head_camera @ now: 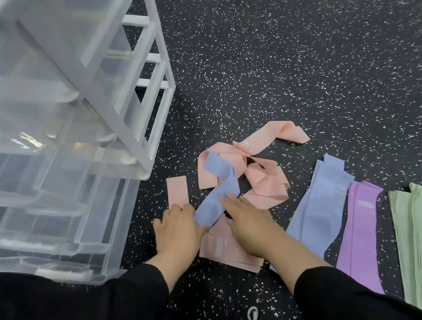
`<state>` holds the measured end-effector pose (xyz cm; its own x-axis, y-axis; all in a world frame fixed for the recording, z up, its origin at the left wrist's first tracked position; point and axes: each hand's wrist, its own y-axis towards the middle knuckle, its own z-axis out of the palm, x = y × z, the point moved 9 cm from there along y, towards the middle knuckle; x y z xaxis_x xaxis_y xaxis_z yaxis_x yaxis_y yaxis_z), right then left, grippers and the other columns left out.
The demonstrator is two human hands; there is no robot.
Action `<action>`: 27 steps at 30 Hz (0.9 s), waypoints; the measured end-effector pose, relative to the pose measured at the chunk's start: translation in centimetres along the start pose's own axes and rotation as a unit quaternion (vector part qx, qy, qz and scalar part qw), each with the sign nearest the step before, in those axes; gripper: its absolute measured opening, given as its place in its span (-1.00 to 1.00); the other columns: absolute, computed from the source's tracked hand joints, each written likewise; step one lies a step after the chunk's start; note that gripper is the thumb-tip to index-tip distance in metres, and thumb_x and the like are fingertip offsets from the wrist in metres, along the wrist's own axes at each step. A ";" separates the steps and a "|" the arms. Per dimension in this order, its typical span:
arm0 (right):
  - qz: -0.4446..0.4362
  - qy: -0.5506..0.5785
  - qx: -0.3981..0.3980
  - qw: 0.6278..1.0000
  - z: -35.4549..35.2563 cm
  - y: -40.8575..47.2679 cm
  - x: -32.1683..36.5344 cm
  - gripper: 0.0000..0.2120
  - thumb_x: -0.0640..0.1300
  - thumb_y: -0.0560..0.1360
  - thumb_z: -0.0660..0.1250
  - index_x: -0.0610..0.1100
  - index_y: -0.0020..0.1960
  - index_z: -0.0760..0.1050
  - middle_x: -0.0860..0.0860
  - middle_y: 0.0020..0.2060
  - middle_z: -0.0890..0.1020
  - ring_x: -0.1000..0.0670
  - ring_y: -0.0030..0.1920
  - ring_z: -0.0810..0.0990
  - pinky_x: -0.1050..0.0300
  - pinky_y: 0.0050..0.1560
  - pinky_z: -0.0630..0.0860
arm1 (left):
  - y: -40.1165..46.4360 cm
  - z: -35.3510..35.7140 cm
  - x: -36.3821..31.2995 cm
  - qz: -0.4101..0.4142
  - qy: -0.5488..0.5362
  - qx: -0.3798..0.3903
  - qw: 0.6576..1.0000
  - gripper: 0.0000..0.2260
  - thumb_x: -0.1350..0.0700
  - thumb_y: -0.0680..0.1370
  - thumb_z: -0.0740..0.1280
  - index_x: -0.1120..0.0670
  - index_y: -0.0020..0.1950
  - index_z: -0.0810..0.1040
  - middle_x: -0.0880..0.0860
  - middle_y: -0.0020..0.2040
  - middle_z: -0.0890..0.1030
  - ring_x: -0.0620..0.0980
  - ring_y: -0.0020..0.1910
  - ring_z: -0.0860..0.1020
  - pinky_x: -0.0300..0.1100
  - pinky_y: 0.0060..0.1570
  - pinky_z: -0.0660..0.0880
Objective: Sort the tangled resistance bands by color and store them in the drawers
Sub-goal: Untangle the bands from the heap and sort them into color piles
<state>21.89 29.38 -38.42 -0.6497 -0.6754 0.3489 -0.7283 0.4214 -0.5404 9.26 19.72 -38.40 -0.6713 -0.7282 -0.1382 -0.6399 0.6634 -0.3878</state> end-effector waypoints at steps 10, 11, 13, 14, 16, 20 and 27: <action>-0.027 0.082 -0.141 0.986 -3.8 -0.9 1.3 -0.50 -0.05 0.63 0.24 0.01 0.55 0.25 0.05 0.51 0.37 -0.07 0.47 0.36 -0.09 0.32 0.40 | -0.3 -1.6 0.3 -0.022 -0.198 -0.013 0.980 -0.91 0.04 0.55 0.38 -0.05 -0.12 0.49 -0.05 -0.06 0.55 0.04 -0.02 0.51 -0.10 -0.04 0.37; -0.038 0.086 -0.172 0.981 -4.7 -1.0 1.6 -0.47 -0.04 0.61 0.27 0.00 0.56 0.26 0.04 0.50 0.38 -0.08 0.47 0.36 -0.11 0.34 0.40 | -0.4 -2.3 0.1 -0.017 -0.268 -0.014 0.963 -0.87 0.10 0.56 0.38 -0.04 -0.15 0.46 -0.05 -0.16 0.57 0.00 -0.15 0.52 -0.19 -0.18 0.39; -0.065 0.090 -0.220 0.969 -6.2 -1.3 2.3 -0.42 -0.01 0.59 0.33 -0.02 0.57 0.26 0.02 0.52 0.35 -0.09 0.52 0.28 -0.16 0.38 0.38 | -1.0 -4.3 -0.7 0.010 -0.366 -0.010 0.931 -0.87 0.17 0.58 0.37 -0.02 -0.11 0.49 -0.03 -0.24 0.59 -0.11 -0.32 0.51 -0.34 -0.38 0.38; -0.081 0.095 -0.237 0.964 -6.9 -1.5 2.8 -0.41 0.00 0.58 0.35 -0.01 0.57 0.27 0.02 0.54 0.31 -0.09 0.55 0.22 -0.16 0.40 0.35 | -1.2 -5.6 -1.4 0.037 -0.380 -0.012 0.924 -0.90 0.18 0.59 0.36 -0.03 -0.06 0.52 -0.06 -0.21 0.61 -0.17 -0.32 0.52 -0.40 -0.36 0.40; -0.105 0.119 -0.234 0.959 -7.8 -1.6 3.5 -0.42 0.01 0.58 0.35 0.04 0.56 0.28 0.07 0.58 0.24 -0.04 0.60 0.11 -0.12 0.41 0.24 | -1.7 -7.9 -2.7 0.092 -0.373 -0.008 0.923 -0.84 0.20 0.60 0.34 -0.06 0.08 0.57 -0.17 -0.12 0.62 -0.29 -0.23 0.55 -0.47 -0.25 0.40; -0.112 0.239 -0.223 0.938 -9.3 -2.5 3.8 -0.70 -0.02 0.60 0.34 0.04 0.32 0.52 0.12 0.19 0.60 0.11 0.18 0.48 0.10 0.17 0.39 | -2.5 -11.8 -3.7 0.142 -0.396 -0.037 0.906 -0.72 0.23 0.58 0.37 -0.08 0.21 0.58 -0.10 -0.11 0.64 -0.22 -0.27 0.50 -0.36 -0.23 0.40; -0.094 0.414 -0.295 0.856 -14.3 -6.5 3.2 -0.86 -0.04 0.62 0.32 -0.11 -0.02 0.57 -0.07 -0.15 0.63 0.04 -0.17 0.53 0.06 -0.08 0.46 | -3.5 -17.9 -6.6 0.162 -0.463 -0.070 0.869 -0.88 0.12 0.61 0.38 0.01 -0.11 0.67 -0.06 -0.28 0.61 -0.20 -0.31 0.45 -0.19 -0.23 0.40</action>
<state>21.42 33.19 -22.83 -0.2627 -0.2084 0.9421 -0.6622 0.7490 -0.0190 9.28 25.25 -19.82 -0.2773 -0.2828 -0.9182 -0.5562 0.8265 -0.0866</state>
